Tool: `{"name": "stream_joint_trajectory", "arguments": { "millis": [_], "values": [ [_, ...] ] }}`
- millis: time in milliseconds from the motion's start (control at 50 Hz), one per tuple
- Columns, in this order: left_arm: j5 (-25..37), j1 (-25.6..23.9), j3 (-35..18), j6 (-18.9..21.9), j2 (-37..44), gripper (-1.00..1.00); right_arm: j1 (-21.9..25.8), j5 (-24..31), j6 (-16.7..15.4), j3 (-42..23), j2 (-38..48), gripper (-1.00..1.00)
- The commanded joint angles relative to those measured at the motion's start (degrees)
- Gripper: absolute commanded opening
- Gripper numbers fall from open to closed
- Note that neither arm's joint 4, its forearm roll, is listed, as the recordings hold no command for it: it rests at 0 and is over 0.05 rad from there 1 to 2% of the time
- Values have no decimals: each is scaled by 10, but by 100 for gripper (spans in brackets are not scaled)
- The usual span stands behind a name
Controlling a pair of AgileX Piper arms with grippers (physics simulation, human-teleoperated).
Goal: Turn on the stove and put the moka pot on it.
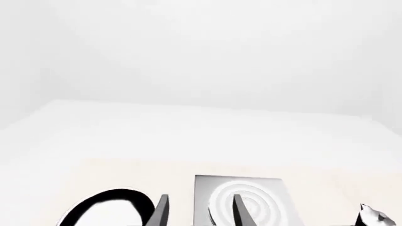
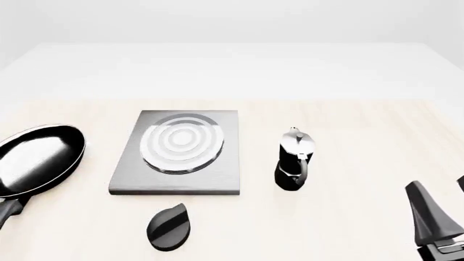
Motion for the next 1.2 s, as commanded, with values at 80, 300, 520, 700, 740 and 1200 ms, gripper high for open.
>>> {"name": "stream_joint_trajectory", "arguments": {
  "millis": [80,300,520,700,740,1200],
  "values": [
    [-62,103,120,71,-148,100,11,15,-28,-30,0,100],
    [-131,137,214,94,-188,100,41,43,-50,-80,0,100],
    [-174,132,290,94,-188,100,56,61,-72,-110,0,100],
    [-189,132,328,99,-188,100,68,62,-90,-114,29,100],
    [-189,132,330,99,-188,100,72,51,-73,-123,59,100],
    [-192,113,348,115,-188,100,112,-25,-77,-195,346,100]
  ]
}}
